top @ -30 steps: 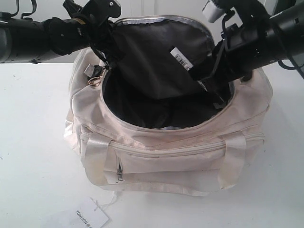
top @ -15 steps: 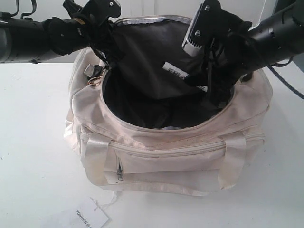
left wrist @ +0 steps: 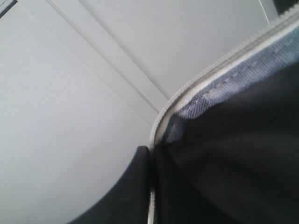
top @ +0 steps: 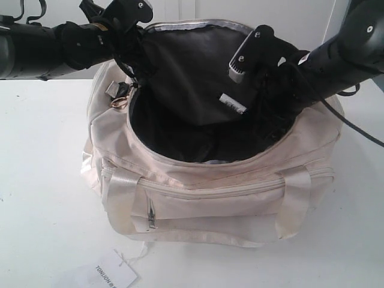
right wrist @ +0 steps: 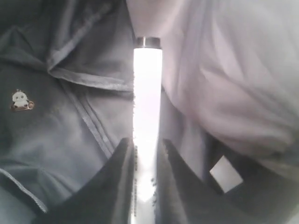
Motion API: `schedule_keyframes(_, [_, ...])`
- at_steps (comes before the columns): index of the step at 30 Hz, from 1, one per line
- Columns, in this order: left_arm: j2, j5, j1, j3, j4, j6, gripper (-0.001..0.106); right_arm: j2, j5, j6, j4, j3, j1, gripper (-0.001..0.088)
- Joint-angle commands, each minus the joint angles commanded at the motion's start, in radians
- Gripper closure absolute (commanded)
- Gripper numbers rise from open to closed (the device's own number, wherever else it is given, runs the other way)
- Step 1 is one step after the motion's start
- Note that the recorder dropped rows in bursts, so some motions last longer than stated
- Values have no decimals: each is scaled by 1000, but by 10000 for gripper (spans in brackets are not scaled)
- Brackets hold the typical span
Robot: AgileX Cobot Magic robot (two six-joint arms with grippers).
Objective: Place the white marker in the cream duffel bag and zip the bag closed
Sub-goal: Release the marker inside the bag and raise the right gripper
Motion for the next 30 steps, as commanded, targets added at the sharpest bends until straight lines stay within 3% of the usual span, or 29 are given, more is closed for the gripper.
schedule_keyframes(6, [0,0,0,0,0,0,1053,14,0,2,-13,0,0,840])
schedule_keyframes(10, [0,0,0,0,0,0,1053,14,9,30,-15,0,0,546])
schedule_keyframes(11, [0,0,0,0,0,0,1053,14,10,43,-15,0,0,523])
schedule_keyframes(17, [0,0,0,0,0,0,1053,-95,31,162,7,0,0,536])
schedule_keyframes(19, [0,0,0,0,0,0,1053,-147,48,162,39,0,0,637])
schedule_keyframes(21, [0,0,0,0,0,0,1053,-185,130,162,87,0,0,830])
schedule_keyframes(22, [0,0,0,0,0,0,1053,-191,158,162,106,0,0,869])
schedule_keyframes(30, [0,0,0,0,0,0,1053,-223,344,252,179,0,0,868])
